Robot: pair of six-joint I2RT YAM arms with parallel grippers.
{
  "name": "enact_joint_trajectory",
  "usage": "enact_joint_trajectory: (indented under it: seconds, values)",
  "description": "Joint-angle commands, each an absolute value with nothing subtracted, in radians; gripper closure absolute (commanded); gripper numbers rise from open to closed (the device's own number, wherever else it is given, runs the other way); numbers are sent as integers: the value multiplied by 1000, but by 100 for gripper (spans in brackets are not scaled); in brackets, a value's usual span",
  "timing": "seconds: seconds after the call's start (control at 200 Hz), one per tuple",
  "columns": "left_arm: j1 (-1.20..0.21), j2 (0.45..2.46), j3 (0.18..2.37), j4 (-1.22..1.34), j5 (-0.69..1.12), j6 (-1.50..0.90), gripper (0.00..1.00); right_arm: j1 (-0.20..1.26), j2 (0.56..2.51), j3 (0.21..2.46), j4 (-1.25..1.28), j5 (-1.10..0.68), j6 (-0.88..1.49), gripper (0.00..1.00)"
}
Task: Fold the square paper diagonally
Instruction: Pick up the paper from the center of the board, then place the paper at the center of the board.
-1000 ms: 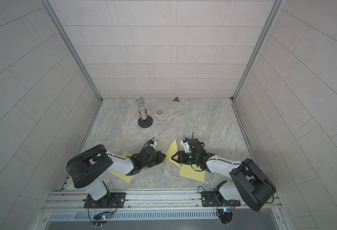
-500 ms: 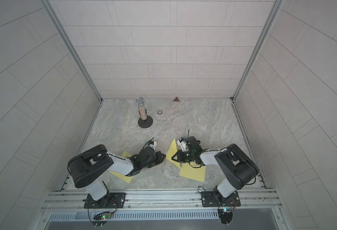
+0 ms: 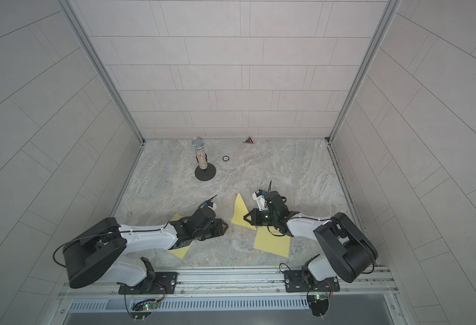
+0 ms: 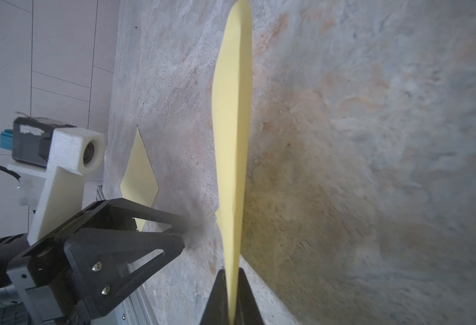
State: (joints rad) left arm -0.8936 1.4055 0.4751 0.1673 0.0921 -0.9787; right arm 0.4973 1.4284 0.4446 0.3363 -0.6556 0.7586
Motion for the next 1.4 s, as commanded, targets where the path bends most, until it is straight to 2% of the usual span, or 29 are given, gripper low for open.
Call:
enact_joint_trajectory:
  seconds: [0.0, 0.11, 0.345, 0.52, 0.685, 0.841, 0.951, 0.986, 1.031, 1.151, 1.396]
  values:
    - [-897, 1318, 506, -44, 31, -934, 57, 497, 1405, 434, 355, -623, 792, 94]
    - [-897, 1177, 459, -98, -17, -957, 53, 490, 1383, 437, 367, -525, 867, 97]
    - [-898, 834, 376, -257, -110, -977, 50, 468, 1327, 422, 370, 41, 1276, 98]
    - [-897, 679, 334, -327, -124, -997, 48, 468, 1376, 541, 268, 294, 1461, 97]
    - [-898, 593, 298, -344, -129, -1015, 48, 466, 1500, 615, 259, 439, 1663, 96]
    - [-898, 559, 275, -358, -126, -1028, 48, 470, 1637, 728, 219, 478, 1798, 96]
    - [-897, 554, 272, -370, -133, -1026, 48, 479, 1692, 799, 143, 505, 1850, 92]
    - [-898, 554, 270, -370, -135, -1025, 48, 481, 1703, 824, 99, 508, 1860, 88]
    - [-898, 554, 268, -368, -137, -1025, 48, 480, 1717, 843, 76, 504, 1867, 76]
    - [-897, 554, 258, -365, -146, -1031, 48, 479, 1741, 862, 75, 455, 1864, 52]
    - [-897, 543, 274, -413, -185, -1031, 48, 504, 1690, 955, -189, 297, 1803, 20]
